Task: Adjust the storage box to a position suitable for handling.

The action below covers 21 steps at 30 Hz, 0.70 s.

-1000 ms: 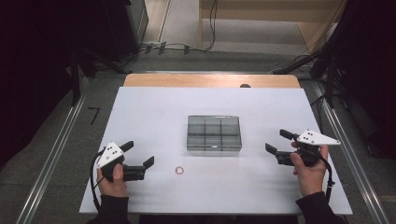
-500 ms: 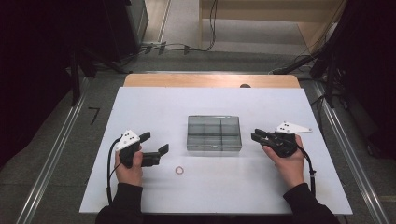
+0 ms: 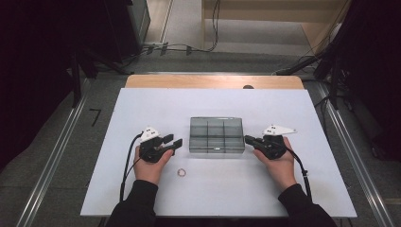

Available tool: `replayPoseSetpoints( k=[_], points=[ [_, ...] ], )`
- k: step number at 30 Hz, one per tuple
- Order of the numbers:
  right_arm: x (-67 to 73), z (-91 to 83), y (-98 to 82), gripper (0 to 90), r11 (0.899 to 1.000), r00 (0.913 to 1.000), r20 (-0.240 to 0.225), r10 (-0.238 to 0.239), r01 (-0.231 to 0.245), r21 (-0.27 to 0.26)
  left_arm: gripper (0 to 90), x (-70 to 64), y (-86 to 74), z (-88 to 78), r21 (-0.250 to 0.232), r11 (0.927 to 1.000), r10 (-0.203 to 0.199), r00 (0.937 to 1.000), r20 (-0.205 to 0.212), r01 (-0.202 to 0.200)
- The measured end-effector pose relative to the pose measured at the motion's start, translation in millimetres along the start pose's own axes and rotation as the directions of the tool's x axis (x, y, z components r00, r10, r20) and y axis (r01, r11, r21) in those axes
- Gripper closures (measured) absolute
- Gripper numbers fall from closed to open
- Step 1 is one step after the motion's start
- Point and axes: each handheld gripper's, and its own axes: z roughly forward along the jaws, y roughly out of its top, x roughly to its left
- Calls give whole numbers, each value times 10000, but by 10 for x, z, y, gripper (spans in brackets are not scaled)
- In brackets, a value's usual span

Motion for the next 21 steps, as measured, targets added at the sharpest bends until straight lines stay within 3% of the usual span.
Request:
replayPoseSetpoints(
  k=[2,6,8,12,13,15,18,21],
  points=[
    [18,20,-3,879,10000,9998,172,25,-26,46,576,-10,-3,33,92,9998,-186,9998,117,185],
    [21,36,-28,880,9994,9994,161,308,-310,144,647,-43,-30,104,539,9984,-192,9996,229,179],
    [36,41,-47,880,9994,9993,245,266,-271,204,718,-69,-36,126,720,9974,-87,9993,361,61],
    [67,22,-67,880,9990,9992,253,308,-315,304,767,-113,-52,170,998,9950,-98,9956,927,5],
    [74,16,-74,880,9991,9992,219,329,-335,244,790,-133,-57,180,1142,9933,68,9960,895,-171],
    [88,-9,-95,882,9995,9995,127,296,-296,50,885,-149,-58,181,1101,9934,198,9947,1014,-310],
    [99,-19,-99,883,9993,9993,144,353,-354,67,891,-170,-60,174,1149,9923,354,9946,980,-467],
    [112,-36,-111,886,9984,9984,121,552,-553,89,893,-157,-66,168,1177,9922,268,9924,1204,-411]
  ],
)
